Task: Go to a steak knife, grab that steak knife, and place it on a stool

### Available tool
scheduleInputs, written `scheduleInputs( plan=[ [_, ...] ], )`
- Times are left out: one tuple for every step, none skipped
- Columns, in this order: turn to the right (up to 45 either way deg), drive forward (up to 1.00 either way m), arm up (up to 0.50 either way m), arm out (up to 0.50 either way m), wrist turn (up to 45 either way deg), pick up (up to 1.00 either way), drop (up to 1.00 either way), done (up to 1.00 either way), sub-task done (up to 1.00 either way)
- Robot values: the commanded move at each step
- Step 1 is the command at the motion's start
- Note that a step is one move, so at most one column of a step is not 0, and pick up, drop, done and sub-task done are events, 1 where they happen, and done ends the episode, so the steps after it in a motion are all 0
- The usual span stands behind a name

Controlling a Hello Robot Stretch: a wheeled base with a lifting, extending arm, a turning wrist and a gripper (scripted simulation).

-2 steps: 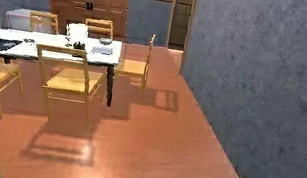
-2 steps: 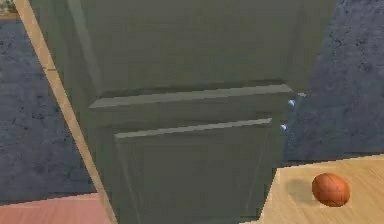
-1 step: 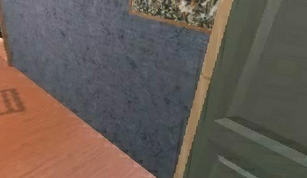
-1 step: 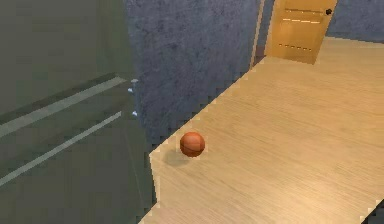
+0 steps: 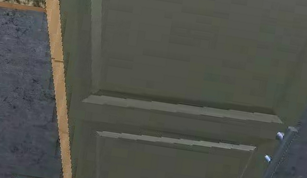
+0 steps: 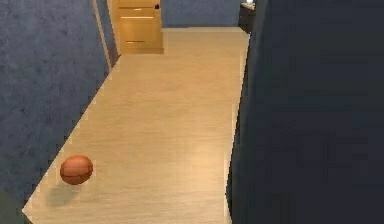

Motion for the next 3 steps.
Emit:
scheduleInputs(
  plan=[
    [0.0,0.15,0.0,0.0,0.0,0.0,0.0,0.0,0.0],
    [-6.0,0.0,0.0,0.0,0.0,0.0,0.0,0.0,0.0],
    [-3.0,0.0,0.0,0.0,0.0,0.0,0.0,0.0,0.0]
  ],
)
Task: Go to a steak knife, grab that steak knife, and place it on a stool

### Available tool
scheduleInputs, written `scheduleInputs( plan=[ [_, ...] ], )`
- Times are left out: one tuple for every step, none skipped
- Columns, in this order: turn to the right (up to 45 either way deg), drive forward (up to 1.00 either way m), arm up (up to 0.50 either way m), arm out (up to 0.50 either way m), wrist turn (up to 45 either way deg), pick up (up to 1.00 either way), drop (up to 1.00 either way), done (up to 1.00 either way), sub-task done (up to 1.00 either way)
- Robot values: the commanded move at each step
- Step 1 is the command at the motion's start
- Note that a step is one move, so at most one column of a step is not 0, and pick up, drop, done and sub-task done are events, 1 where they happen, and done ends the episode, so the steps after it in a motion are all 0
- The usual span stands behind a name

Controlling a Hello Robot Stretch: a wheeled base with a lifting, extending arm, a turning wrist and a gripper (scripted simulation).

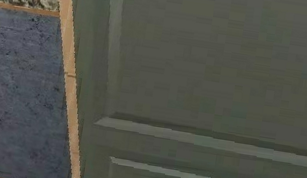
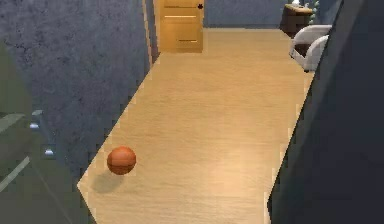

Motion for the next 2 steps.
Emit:
scheduleInputs(
  plan=[
    [0.0,0.15,0.0,0.0,0.0,0.0,0.0,0.0,0.0],
    [-45.0,0.0,0.0,0.0,0.0,0.0,0.0,0.0,0.0]
  ],
)
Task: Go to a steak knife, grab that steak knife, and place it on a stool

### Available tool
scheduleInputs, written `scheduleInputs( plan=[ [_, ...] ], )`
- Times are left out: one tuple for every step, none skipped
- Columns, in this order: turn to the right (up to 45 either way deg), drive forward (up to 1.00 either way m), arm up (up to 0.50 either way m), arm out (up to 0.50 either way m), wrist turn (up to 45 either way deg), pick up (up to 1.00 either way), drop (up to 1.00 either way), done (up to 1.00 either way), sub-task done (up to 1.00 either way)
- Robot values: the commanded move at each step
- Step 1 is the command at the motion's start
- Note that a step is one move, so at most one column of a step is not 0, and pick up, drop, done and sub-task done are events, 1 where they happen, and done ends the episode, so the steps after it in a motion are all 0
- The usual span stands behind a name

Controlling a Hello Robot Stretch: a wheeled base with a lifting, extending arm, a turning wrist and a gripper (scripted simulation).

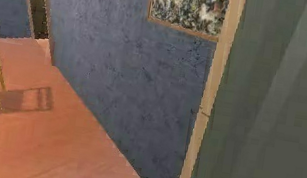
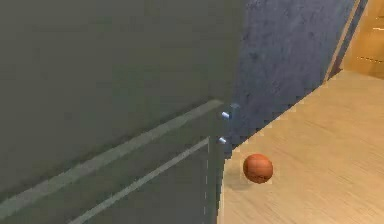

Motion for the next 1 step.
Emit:
scheduleInputs(
  plan=[
    [-27.0,0.0,0.0,0.0,0.0,0.0,0.0,0.0,0.0]
  ],
)
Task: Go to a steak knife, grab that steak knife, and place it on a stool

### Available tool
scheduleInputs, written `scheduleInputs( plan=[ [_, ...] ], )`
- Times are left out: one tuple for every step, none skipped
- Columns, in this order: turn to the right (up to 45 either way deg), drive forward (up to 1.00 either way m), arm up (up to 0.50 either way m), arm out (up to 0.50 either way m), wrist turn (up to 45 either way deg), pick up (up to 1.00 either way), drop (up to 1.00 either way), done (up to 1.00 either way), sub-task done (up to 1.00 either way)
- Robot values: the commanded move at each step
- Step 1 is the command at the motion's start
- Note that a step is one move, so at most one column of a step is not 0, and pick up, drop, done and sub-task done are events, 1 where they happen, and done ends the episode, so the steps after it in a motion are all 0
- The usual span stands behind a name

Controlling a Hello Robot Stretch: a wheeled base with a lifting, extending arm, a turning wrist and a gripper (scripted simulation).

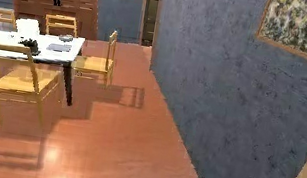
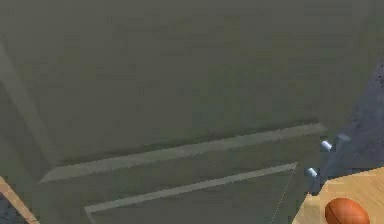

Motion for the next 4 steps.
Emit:
scheduleInputs(
  plan=[
    [0.0,1.0,0.0,0.0,0.0,0.0,0.0,0.0,0.0],
    [-3.0,0.0,0.0,0.0,0.0,0.0,0.0,0.0,0.0],
    [0.0,1.0,0.0,0.0,0.0,0.0,0.0,0.0,0.0],
    [-3.0,0.0,0.0,0.0,0.0,0.0,0.0,0.0,0.0]
  ],
)
